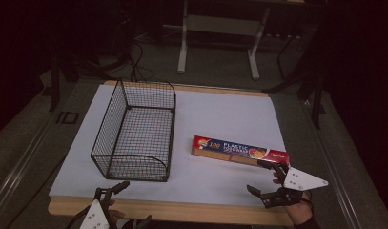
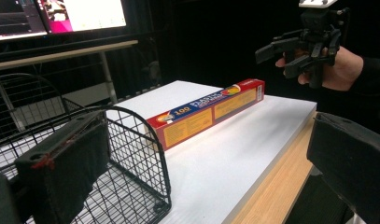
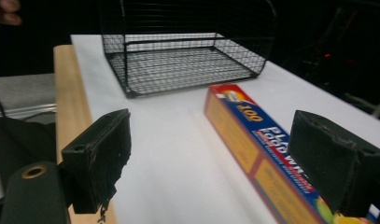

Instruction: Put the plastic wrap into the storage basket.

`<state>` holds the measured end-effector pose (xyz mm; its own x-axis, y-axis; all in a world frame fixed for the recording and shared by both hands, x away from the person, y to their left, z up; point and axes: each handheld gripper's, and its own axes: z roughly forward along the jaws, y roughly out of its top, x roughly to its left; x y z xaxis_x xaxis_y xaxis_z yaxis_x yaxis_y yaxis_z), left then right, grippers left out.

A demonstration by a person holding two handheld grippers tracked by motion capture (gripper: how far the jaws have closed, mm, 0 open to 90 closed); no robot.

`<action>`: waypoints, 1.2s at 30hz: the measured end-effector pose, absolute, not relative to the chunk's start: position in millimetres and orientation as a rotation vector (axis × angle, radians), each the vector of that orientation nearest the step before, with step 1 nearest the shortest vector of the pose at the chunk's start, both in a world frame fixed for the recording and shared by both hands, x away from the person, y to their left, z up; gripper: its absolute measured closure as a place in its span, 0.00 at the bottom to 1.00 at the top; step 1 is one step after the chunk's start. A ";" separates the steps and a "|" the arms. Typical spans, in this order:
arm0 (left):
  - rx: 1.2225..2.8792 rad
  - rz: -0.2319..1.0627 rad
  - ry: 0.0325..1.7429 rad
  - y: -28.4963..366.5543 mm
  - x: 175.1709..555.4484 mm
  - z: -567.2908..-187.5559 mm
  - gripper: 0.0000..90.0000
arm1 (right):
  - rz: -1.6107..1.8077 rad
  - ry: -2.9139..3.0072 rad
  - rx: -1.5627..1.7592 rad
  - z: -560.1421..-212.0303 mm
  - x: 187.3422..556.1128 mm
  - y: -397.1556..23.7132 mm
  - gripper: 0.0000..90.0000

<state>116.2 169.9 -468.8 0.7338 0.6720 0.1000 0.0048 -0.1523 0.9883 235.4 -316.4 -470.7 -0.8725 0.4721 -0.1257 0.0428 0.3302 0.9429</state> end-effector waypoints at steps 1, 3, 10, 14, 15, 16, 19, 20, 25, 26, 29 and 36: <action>1.636 0.637 0.553 169.9 116.2 -468.8 0.00 | 1.558 2.223 0.456 -470.7 235.4 -316.4 0.15; 1.641 0.640 0.555 169.7 117.0 -469.2 0.00 | 1.552 2.261 0.406 -471.7 238.7 -317.0 0.15; 1.637 0.639 0.559 170.5 118.6 -469.2 0.00 | 1.467 2.404 0.391 -479.0 244.2 -312.8 0.14; 1.640 0.639 0.565 172.0 120.0 -469.2 0.00 | 1.358 2.500 0.386 -481.5 249.3 -309.2 0.14; 1.643 0.641 0.566 172.4 120.4 -469.2 0.00 | 1.320 2.552 0.389 -482.7 253.0 -309.1 0.13; 1.644 0.640 0.568 172.6 120.7 -469.3 0.00 | 1.320 2.552 0.389 -482.7 253.0 -309.1 0.13; 1.642 0.643 0.565 172.2 120.1 -469.2 0.00 | 1.286 2.617 0.424 -484.4 259.3 -310.9 0.13; 1.643 0.645 0.563 171.9 119.9 -469.3 0.00 | 1.269 2.635 0.429 -484.8 260.9 -311.5 0.13; 1.648 0.640 0.567 171.8 120.7 -469.7 0.00 | 1.171 2.667 0.434 -485.0 263.9 -311.5 0.13; 1.647 0.641 0.567 171.8 120.6 -469.7 0.00 | 1.139 2.684 0.417 -483.3 265.1 -310.9 0.13; 1.648 0.643 0.564 171.7 120.3 -469.7 0.00 | 1.082 2.675 0.386 -481.0 265.6 -309.7 0.13; 1.647 0.647 0.565 172.0 120.4 -469.7 0.00 | 0.897 2.722 0.292 -475.1 268.8 -299.6 0.15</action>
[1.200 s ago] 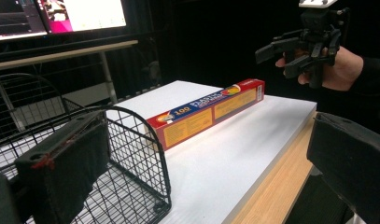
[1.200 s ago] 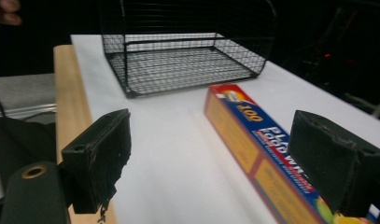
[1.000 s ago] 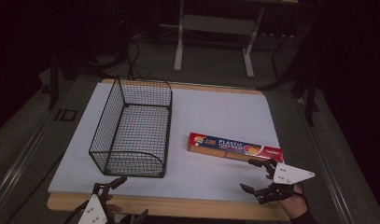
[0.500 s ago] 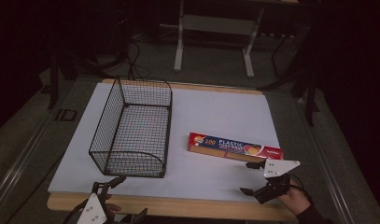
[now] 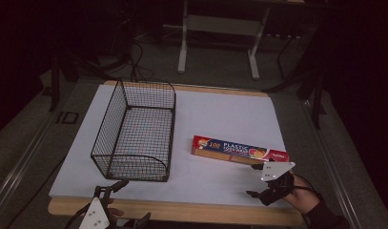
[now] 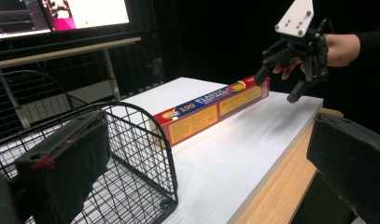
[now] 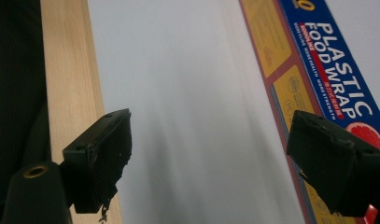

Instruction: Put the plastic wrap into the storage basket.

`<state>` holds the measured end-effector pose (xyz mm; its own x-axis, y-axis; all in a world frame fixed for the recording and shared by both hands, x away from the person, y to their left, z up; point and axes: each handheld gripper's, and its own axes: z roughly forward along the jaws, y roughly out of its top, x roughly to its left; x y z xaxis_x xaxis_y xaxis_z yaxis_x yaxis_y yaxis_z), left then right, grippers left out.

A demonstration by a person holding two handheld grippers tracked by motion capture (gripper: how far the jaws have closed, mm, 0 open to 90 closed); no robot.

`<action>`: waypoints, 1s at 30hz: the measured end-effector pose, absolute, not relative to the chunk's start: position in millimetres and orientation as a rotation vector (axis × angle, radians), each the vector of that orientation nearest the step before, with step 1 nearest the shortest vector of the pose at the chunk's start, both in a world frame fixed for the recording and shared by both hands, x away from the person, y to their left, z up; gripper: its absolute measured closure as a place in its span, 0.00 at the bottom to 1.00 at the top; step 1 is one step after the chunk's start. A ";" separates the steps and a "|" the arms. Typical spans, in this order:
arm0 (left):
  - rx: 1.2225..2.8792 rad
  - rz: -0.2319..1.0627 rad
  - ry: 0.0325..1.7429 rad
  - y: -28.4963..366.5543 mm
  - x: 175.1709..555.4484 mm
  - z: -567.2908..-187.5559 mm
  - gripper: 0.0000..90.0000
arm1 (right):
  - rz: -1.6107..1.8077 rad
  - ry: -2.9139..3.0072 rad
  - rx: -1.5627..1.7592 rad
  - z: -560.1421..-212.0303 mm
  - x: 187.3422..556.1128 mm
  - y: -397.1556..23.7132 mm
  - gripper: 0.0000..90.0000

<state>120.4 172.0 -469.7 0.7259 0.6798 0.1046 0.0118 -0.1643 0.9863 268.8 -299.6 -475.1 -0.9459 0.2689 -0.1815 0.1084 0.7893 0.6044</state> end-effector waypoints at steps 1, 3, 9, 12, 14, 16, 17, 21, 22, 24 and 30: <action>1.646 0.645 0.565 172.0 120.5 -469.7 0.00 | 0.879 2.727 0.285 -475.1 269.1 -298.2 0.15; 1.646 0.648 0.563 171.8 120.3 -469.7 0.00 | 0.833 2.768 0.275 -476.4 270.4 -295.2 0.17; 1.640 0.659 0.555 171.8 119.2 -469.1 0.00 | 0.610 2.927 0.452 -484.6 282.2 -290.7 0.20; 1.647 0.655 0.558 171.7 120.0 -469.6 0.00 | 0.581 2.917 0.424 -482.6 282.7 -289.1 0.19; 1.644 0.652 0.556 171.3 119.8 -469.6 0.00 | 0.584 2.924 0.419 -478.8 284.1 -288.1 0.19; 1.646 0.653 0.556 171.2 119.7 -469.6 0.00 | 0.542 2.939 0.407 -474.3 285.1 -286.3 0.18; 1.644 0.652 0.556 171.3 119.6 -469.6 0.00 | 0.526 2.937 0.404 -472.2 285.9 -285.3 0.17; 1.651 0.655 0.557 171.0 119.9 -469.9 0.00 | 0.370 2.914 0.357 -463.7 286.9 -279.1 0.13; 1.651 0.655 0.557 171.0 119.9 -469.9 0.00 | 0.348 2.928 0.367 -463.3 288.5 -278.3 0.13; 1.651 0.654 0.555 170.9 119.7 -469.8 0.00 | 0.330 2.946 0.385 -462.5 290.5 -277.9 0.13; 1.649 0.651 0.555 171.2 120.0 -469.9 0.00 | 0.239 3.001 0.444 -455.7 299.3 -275.4 0.14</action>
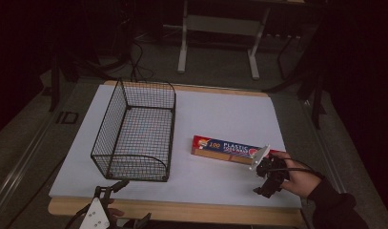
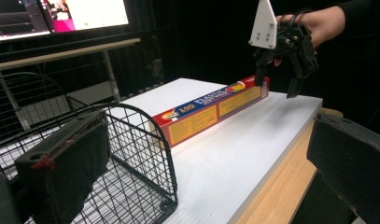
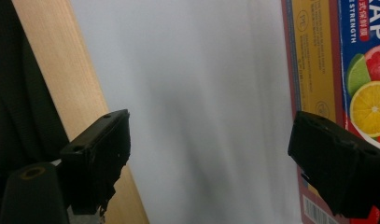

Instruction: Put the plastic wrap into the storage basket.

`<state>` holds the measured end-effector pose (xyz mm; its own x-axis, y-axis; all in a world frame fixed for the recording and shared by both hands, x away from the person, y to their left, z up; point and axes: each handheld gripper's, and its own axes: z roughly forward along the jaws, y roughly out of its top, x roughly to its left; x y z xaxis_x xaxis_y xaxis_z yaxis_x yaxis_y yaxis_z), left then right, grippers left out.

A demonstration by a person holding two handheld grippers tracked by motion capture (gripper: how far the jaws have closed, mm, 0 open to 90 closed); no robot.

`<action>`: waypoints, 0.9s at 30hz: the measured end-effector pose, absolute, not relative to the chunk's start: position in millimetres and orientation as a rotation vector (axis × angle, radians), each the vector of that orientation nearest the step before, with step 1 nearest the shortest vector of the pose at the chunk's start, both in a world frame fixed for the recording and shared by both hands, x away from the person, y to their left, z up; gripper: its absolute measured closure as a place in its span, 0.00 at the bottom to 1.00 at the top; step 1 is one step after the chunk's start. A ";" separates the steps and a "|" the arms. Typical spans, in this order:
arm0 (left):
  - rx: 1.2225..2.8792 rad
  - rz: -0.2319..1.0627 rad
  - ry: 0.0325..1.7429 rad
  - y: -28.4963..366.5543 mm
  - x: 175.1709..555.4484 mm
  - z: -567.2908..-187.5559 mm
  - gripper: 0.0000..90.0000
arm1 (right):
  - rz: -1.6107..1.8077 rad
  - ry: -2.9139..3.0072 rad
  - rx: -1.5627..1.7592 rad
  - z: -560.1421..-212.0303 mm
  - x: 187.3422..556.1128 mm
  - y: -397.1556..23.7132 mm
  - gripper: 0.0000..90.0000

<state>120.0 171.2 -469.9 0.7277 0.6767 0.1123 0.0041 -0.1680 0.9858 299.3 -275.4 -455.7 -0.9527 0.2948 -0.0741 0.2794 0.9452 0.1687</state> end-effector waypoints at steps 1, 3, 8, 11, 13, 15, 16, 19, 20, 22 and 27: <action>1.649 0.651 0.555 171.2 120.0 -469.9 0.00 | 0.239 3.001 0.444 -455.7 299.3 -275.4 0.14; 1.647 0.650 0.554 171.2 119.8 -469.8 0.00 | 0.205 3.007 0.442 -453.9 301.0 -275.0 0.12; 1.661 0.638 0.554 170.4 120.7 -470.9 0.00 | 0.151 2.981 0.391 -452.7 301.0 -275.6 0.11; 1.658 0.643 0.553 170.3 120.6 -470.6 0.00 | 0.154 3.001 0.408 -451.0 303.5 -276.3 0.11; 1.657 0.645 0.556 170.6 120.7 -470.6 0.00 | 0.115 2.989 0.425 -448.5 307.0 -275.9 0.11; 1.657 0.646 0.556 170.6 120.5 -470.4 0.00 | 0.134 2.998 0.476 -445.5 310.7 -275.1 0.14; 1.657 0.646 0.556 170.6 120.5 -470.4 0.00 | 0.134 2.998 0.476 -445.5 310.7 -275.1 0.14; 1.661 0.646 0.555 170.2 120.8 -471.0 0.00 | 0.137 2.967 0.483 -439.5 317.1 -273.6 0.16; 1.662 0.647 0.554 170.4 120.8 -470.9 0.00 | 0.126 2.962 0.472 -438.1 318.9 -272.9 0.14; 1.660 0.647 0.553 170.6 120.7 -470.8 0.00 | 0.111 2.935 0.446 -435.5 323.7 -271.7 0.15; 1.661 0.648 0.552 170.8 120.8 -470.9 0.00 | 0.092 2.915 0.421 -428.2 339.4 -268.9 0.13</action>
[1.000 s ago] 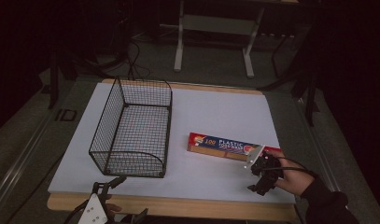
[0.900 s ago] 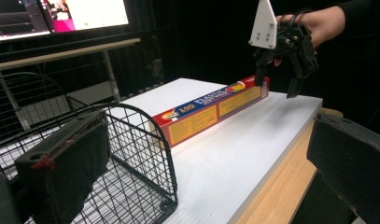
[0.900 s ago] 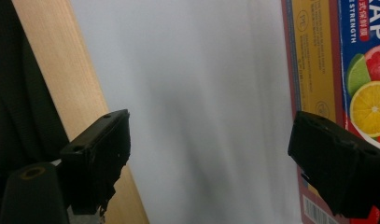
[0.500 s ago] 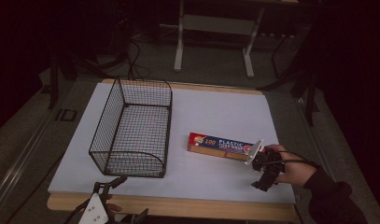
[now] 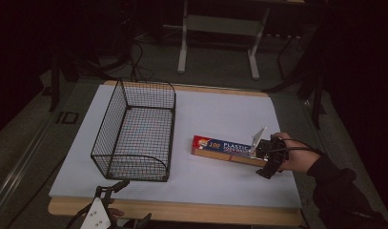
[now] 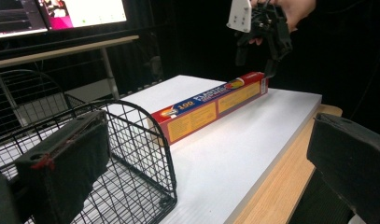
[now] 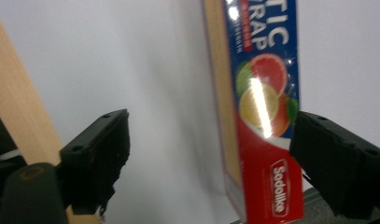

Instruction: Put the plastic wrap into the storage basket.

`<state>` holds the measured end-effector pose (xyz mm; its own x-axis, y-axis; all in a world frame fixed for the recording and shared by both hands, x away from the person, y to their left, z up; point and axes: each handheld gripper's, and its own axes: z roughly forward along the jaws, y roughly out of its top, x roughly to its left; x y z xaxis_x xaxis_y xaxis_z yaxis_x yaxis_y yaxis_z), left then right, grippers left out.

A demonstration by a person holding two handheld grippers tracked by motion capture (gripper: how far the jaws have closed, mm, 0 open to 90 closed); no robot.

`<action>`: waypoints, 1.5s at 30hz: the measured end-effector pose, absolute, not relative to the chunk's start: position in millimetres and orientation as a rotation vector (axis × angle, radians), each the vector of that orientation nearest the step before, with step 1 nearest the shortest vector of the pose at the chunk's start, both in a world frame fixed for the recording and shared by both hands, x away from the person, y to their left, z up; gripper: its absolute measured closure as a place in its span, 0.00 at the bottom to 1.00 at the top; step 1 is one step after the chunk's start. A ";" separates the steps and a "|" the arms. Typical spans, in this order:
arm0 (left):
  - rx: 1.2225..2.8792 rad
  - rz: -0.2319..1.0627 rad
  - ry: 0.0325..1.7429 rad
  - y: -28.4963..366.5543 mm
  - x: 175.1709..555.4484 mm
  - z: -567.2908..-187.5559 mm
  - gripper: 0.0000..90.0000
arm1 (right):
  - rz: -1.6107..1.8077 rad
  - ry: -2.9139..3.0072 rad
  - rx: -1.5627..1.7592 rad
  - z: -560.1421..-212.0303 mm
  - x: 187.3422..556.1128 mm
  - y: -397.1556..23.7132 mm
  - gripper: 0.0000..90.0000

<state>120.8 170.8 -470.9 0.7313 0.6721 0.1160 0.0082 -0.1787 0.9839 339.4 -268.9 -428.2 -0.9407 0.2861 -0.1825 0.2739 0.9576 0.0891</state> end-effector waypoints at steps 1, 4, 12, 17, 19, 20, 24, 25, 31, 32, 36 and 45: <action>1.661 0.647 0.552 170.9 120.8 -470.8 0.00 | 0.103 2.912 0.415 -427.3 341.8 -268.3 0.13; 1.662 0.650 0.554 170.7 120.6 -471.0 0.00 | 0.159 2.877 0.381 -423.5 346.3 -265.1 0.16; 1.669 0.650 0.556 170.2 121.0 -471.4 0.00 | 0.217 2.870 0.298 -428.9 361.5 -258.9 0.18; 1.671 0.653 0.557 169.8 121.1 -471.8 0.00 | 0.238 2.892 0.309 -440.0 374.4 -259.4 0.21; 1.671 0.651 0.557 169.7 121.4 -472.0 0.00 | 0.251 2.896 0.318 -442.1 377.1 -259.7 0.21; 1.672 0.651 0.558 169.6 121.4 -472.1 0.00 | 0.264 2.909 0.321 -444.6 380.1 -260.2 0.21; 1.674 0.652 0.559 169.5 121.5 -472.2 0.00 | 0.240 2.933 0.336 -460.7 392.1 -259.5 0.21; 1.675 0.655 0.560 169.4 121.5 -472.2 0.00 | 0.240 2.933 0.336 -460.7 392.1 -259.5 0.21; 1.682 0.656 0.561 168.5 122.1 -473.0 0.00 | 0.218 2.957 0.342 -475.5 402.0 -257.8 0.24; 1.681 0.657 0.562 168.6 122.2 -472.9 0.00 | 0.217 2.969 0.340 -477.6 403.0 -257.2 0.24; 1.682 0.658 0.561 168.3 121.8 -473.0 0.00 | 0.202 2.975 0.310 -485.1 405.5 -253.6 0.27; 1.688 0.657 0.561 168.0 122.4 -473.5 0.00 | 0.172 3.028 0.318 -495.0 412.2 -248.5 0.31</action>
